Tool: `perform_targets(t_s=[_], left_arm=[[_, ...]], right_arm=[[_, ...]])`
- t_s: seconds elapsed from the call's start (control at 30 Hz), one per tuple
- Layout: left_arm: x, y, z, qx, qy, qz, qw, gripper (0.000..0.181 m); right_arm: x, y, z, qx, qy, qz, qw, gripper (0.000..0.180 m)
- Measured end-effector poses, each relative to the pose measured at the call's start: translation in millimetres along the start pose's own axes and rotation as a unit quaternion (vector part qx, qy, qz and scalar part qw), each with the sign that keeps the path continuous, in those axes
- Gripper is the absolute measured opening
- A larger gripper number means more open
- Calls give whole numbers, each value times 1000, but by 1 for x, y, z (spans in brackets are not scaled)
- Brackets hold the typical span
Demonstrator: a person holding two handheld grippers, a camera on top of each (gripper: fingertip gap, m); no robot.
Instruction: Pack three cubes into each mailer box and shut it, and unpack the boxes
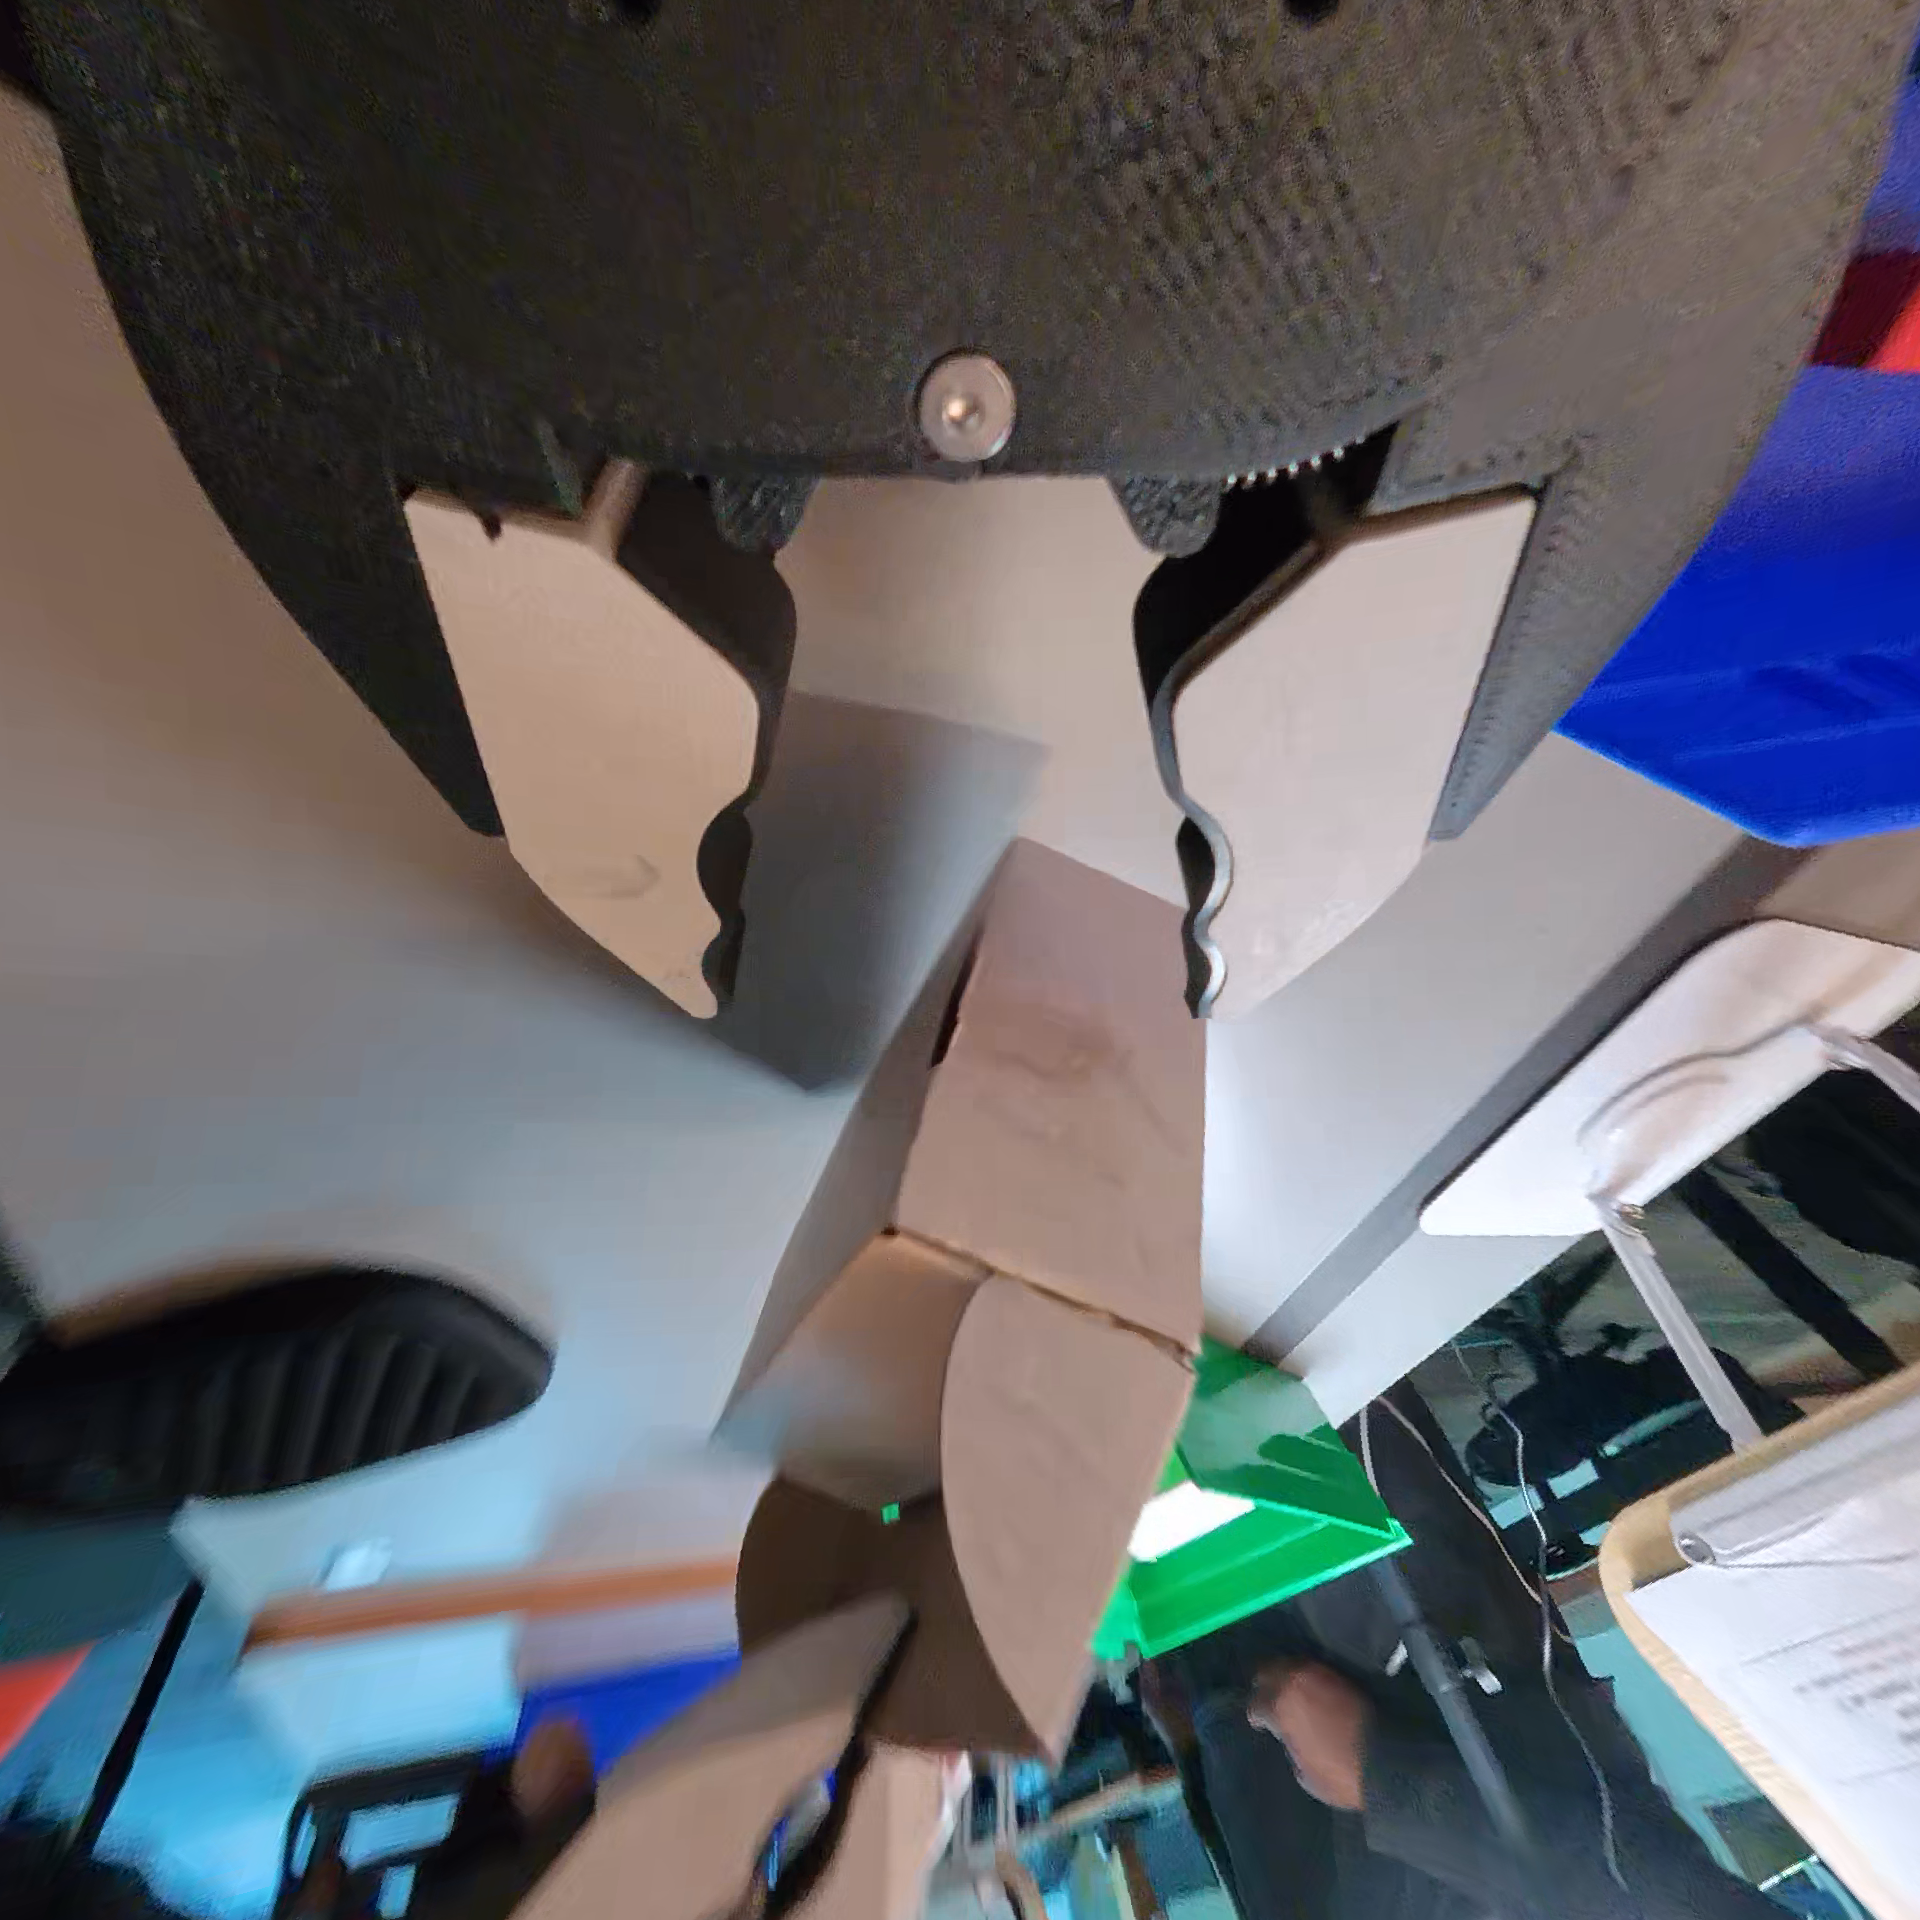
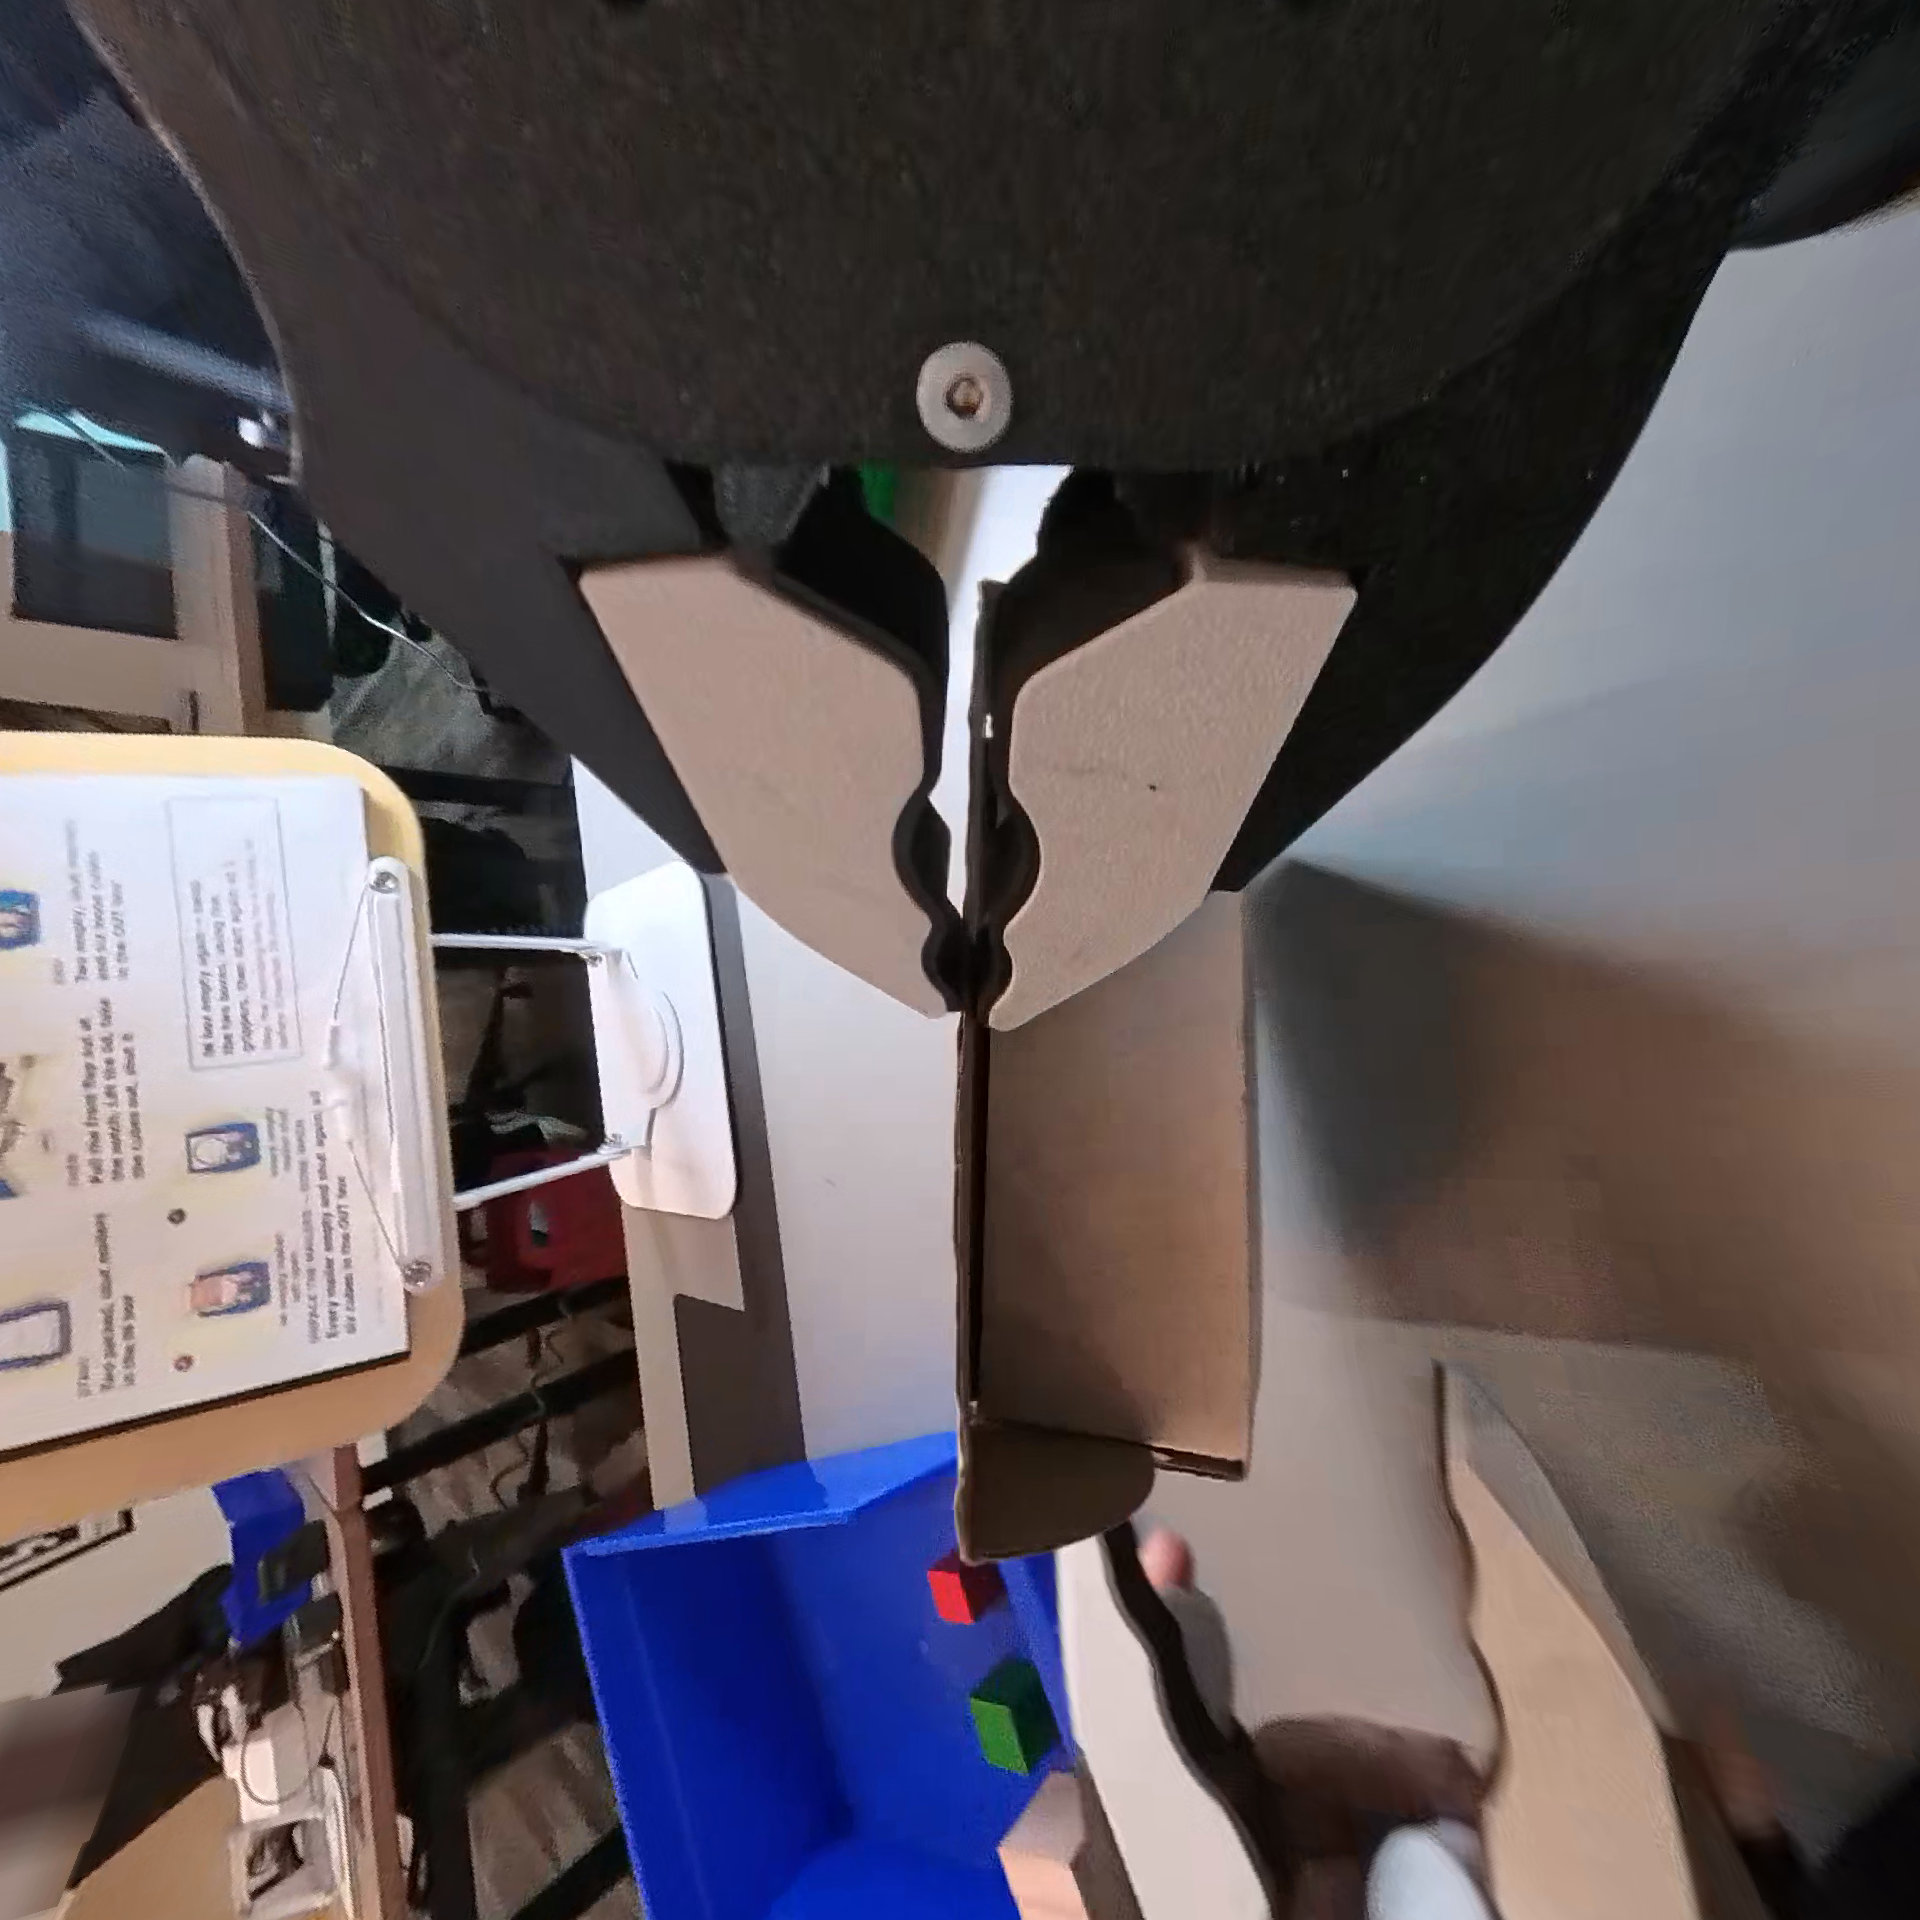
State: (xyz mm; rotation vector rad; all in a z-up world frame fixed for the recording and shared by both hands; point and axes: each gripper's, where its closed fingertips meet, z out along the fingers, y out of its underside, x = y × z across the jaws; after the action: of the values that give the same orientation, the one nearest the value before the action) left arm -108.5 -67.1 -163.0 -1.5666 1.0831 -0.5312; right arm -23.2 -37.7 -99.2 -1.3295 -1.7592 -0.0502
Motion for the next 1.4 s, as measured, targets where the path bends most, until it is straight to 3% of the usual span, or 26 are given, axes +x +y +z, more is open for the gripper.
perform_targets(t_s=[0.17, 0.27, 0.47, 0.57, 0.77, 0.9, 1.03, 1.13, 1.2, 1.3, 1.4], left_arm=[[6, -29, -5, 74, 35, -197, 977, 81], [7, -25, 10, 61, 15, -244, 968, 81], [14, 24, 29, -85, -67, -61, 992, 59], [24, 38, 33, -126, -61, 2, 990, 62], [20, 15, 15, -79, -60, 22, 995, 63], [28, -8, 2, -44, -39, 55, 997, 48], [53, 2, 12, -102, 21, 110, 988, 44], [54, 23, 24, -164, 23, 149, 975, 44], [60, 36, 29, -205, 42, 172, 963, 34], [64, 41, 32, -216, 46, 200, 955, 15], [66, 40, 32, -207, 55, 182, 960, 12]], right_arm=[[0, -2, 0, -22, -5, 15, 1000, 1], [-14, -10, 5, -21, -15, 3, 1000, 1], [-26, -24, -2, 25, -82, 35, 996, 2], [-16, -22, -6, 32, -111, 60, 991, 2], [0, -10, -8, 47, -166, 101, 980, 1], [6, -9, -11, 57, -196, 115, 972, 2], [13, -11, -9, 58, -228, 134, 963, 2], [23, -11, -6, 54, -252, 138, 956, 2], [32, -8, 2, 48, -264, 139, 953, 2], [54, 0, 19, 38, -263, 146, 953, 1], [72, 19, 46, 8, -250, 148, 957, 2]])
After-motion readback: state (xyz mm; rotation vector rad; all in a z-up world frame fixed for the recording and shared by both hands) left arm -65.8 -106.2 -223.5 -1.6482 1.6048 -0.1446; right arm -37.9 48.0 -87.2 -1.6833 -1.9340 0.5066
